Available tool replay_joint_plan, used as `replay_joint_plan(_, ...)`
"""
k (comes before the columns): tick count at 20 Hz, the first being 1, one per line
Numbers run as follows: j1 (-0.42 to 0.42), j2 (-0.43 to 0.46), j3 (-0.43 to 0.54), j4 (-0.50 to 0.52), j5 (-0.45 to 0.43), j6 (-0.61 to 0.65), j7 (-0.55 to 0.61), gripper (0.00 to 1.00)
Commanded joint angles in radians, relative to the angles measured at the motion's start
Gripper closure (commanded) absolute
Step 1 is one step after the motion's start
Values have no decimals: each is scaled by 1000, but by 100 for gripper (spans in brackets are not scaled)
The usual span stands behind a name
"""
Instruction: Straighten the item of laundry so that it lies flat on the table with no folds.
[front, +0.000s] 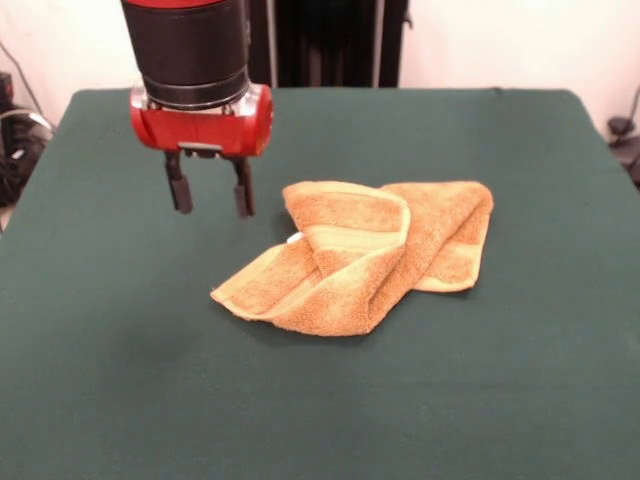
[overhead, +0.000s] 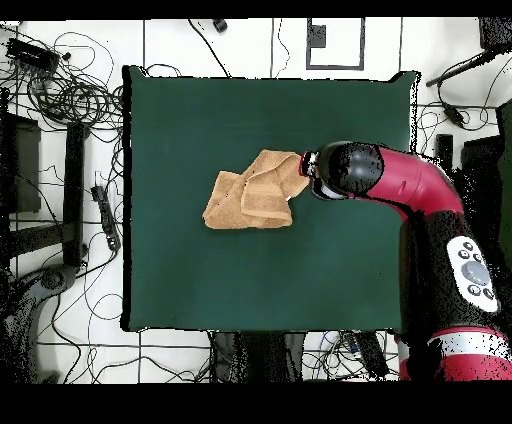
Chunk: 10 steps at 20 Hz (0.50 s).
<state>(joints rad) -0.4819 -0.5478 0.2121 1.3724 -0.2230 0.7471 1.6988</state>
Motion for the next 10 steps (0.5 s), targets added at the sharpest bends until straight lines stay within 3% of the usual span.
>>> replay_joint_plan(1, 34, 34, 61, 112, -30, 72, -46, 0)
replay_joint_plan(10, 55, 37, 60, 103, -24, 79, -22, 0)
